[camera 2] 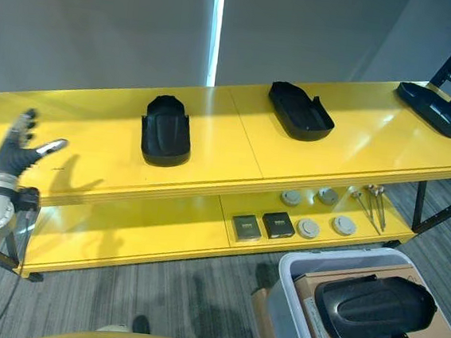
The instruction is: Move parts from the plastic box to the shelf.
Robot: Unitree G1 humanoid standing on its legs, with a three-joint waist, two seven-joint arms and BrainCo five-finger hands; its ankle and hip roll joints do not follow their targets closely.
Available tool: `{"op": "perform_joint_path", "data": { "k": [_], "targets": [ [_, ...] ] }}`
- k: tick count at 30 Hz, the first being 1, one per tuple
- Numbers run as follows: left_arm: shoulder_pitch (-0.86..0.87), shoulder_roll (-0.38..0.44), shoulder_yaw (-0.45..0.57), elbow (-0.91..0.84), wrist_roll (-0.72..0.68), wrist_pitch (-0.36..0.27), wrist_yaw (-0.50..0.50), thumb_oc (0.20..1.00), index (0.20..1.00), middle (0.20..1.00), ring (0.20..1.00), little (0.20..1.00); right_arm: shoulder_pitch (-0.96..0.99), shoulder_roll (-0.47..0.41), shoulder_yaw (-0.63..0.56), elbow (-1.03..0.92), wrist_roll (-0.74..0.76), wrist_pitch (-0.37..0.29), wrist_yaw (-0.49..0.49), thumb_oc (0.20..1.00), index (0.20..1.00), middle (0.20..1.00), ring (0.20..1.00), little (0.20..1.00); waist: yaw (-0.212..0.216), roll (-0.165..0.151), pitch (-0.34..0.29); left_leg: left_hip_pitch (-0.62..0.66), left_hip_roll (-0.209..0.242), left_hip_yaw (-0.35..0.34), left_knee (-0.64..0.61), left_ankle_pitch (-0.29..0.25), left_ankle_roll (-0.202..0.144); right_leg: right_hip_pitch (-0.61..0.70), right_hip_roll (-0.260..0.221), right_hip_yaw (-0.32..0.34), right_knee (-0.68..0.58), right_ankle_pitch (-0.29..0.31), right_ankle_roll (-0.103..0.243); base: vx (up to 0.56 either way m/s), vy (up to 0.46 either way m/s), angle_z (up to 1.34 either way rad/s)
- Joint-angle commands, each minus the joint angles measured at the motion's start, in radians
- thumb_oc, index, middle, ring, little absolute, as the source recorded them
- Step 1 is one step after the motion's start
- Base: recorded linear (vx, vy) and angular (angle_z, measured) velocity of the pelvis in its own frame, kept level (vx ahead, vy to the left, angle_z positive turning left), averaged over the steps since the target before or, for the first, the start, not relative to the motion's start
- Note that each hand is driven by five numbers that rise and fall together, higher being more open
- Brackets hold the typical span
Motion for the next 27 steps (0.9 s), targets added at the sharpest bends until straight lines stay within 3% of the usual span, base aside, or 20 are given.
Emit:
{"op": "perform_joint_path", "data": {
  "k": [1,2,3,8,15,19,27],
  "targets": [
    [-0.093,-0.042,-0.084,-0.015,-0.134,-0.098,-0.158,0.42,0.42,0.42,0.42,0.42,-0.031,0.023,0.029,0.034,0.007,-0.022,-0.031,1.0,1.0,1.0,1.0,1.0,-0.035,-0.028,0.003,0.015,0.052,-0.085,0.079,-0.113,-0.028,-0.053,-0.022,0.052,0.013,0.024,0.05,0.0,0.0,0.0],
    [-0.095,-0.046,-0.089,-0.015,-0.14,-0.097,-0.161,0.42,0.42,0.42,0.42,0.42,-0.032,0.023,0.03,0.036,0.007,-0.022,-0.031,1.0,1.0,1.0,1.0,1.0,-0.034,-0.029,0.001,0.011,0.053,-0.083,0.079,-0.11,-0.028,-0.057,-0.021,0.054,0.012,0.026,0.049,0.0,0.007,-0.04],
    [-0.104,-0.071,-0.128,-0.02,-0.155,-0.097,-0.164,0.2,0.2,0.2,0.2,0.2,-0.038,0.022,0.036,0.043,0.013,-0.023,-0.032,1.0,1.0,1.0,1.0,1.0,-0.038,-0.03,0.0,0.012,0.052,-0.081,0.077,-0.109,-0.027,-0.059,-0.02,0.056,0.011,0.028,0.05,0.0,-0.003,-0.06],
    [-0.156,-0.122,-0.258,0.031,-0.199,-0.103,-0.104,0.2,0.2,0.2,0.2,0.2,-0.052,0.011,0.06,0.078,0.011,-0.033,-0.028,1.0,1.0,1.0,1.0,1.0,-0.068,-0.039,0.002,0.015,0.055,-0.062,0.073,-0.106,-0.025,-0.073,-0.016,0.079,0.011,0.035,0.053,0.01,-0.015,-0.13],
    [-0.211,-0.144,-0.267,0.192,-0.122,-0.156,0.052,0.2,0.2,0.2,0.2,0.2,-0.027,0.003,0.06,0.094,-0.007,-0.039,-0.015,1.0,1.0,1.0,1.0,1.0,-0.1,-0.049,0.004,0.016,0.062,-0.04,0.082,-0.112,-0.023,-0.085,-0.011,0.102,0.014,0.034,0.051,0.02,-0.024,-0.16],
    [-0.277,-0.169,-0.254,0.323,-0.08,-0.155,0.146,0.2,0.2,0.2,0.2,0.2,-0.027,-0.005,0.063,0.097,-0.016,-0.042,-0.003,1.0,1.0,1.0,1.0,1.0,-0.118,-0.052,0.006,0.015,0.066,-0.032,0.091,-0.114,-0.023,-0.09,-0.007,0.116,0.016,0.033,0.049,0.02,-0.007,-0.04],
    [-0.371,-0.232,-0.263,0.554,-0.074,-0.198,0.2,0.2,0.2,0.2,0.2,0.2,-0.019,-0.006,0.098,0.045,-0.029,-0.017,0.008,1.0,1.0,1.0,1.0,1.0,-0.155,-0.066,0.003,0.02,0.074,-0.014,0.11,-0.123,-0.02,-0.097,-0.003,0.136,0.029,0.025,0.049,0.03,-0.016,-0.05]
  ]
}}
